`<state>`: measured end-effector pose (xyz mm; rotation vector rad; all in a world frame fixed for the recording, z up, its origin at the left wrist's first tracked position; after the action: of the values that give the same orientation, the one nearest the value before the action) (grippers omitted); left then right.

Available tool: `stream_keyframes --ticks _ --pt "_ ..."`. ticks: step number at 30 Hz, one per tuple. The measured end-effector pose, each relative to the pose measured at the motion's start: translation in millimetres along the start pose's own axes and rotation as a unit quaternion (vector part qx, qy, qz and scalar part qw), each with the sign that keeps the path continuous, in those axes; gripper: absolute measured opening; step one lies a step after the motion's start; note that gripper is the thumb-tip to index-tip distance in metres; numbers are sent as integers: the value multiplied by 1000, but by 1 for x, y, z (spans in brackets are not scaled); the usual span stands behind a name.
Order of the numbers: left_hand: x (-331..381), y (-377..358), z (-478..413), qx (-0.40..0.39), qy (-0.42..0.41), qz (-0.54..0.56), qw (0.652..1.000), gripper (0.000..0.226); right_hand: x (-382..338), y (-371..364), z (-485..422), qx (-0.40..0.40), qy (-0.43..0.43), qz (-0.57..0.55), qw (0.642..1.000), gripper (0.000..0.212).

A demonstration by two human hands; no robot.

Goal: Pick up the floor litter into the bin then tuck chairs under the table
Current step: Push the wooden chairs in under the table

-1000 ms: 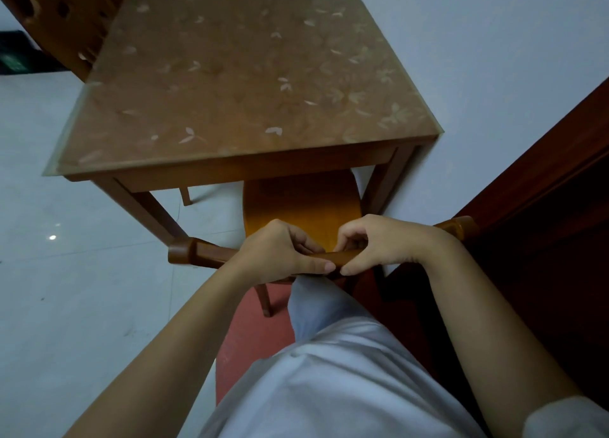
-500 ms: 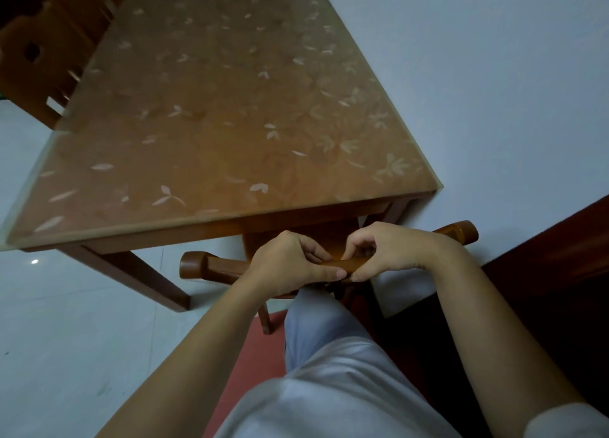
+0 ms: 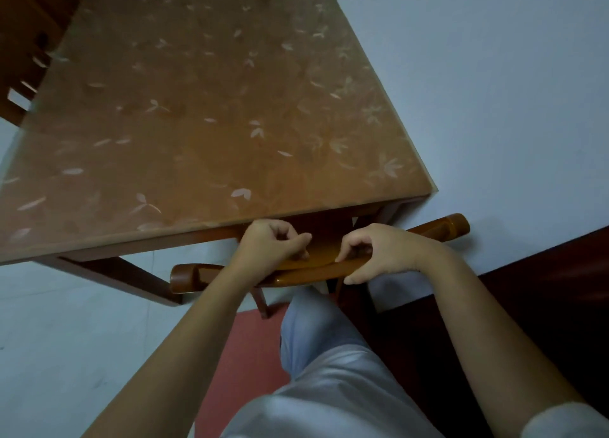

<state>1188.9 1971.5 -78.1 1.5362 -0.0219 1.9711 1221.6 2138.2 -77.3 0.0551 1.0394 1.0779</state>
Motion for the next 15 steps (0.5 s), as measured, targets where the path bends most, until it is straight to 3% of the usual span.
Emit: stream_keyframes --ticks 3,6,9,15 --pt "0 -21 14 -59 -4 -146 987 22 0 1 3 15 -8 22 1000 24" --pt "7 -24 32 3 -91 -259 962 32 0 0 10 58 -10 56 997 25" --pt "-1 -19 45 45 -149 -261 953 46 0 -2 17 135 17 89 987 26" --pt "-13 -13 72 135 -180 -297 928 46 6 -14 37 295 76 126 944 30"
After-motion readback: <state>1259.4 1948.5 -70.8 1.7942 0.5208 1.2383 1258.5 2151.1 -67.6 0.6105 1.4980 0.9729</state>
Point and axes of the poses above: each hand's wrist, its own z-axis away from the middle knuckle, its own y-axis out of the back of the hand, x = y × z, the point moved 6 cm from there along -z, towards the middle knuckle, and after that the axes turned 4 degrees about -x, right-handed, at the moved point
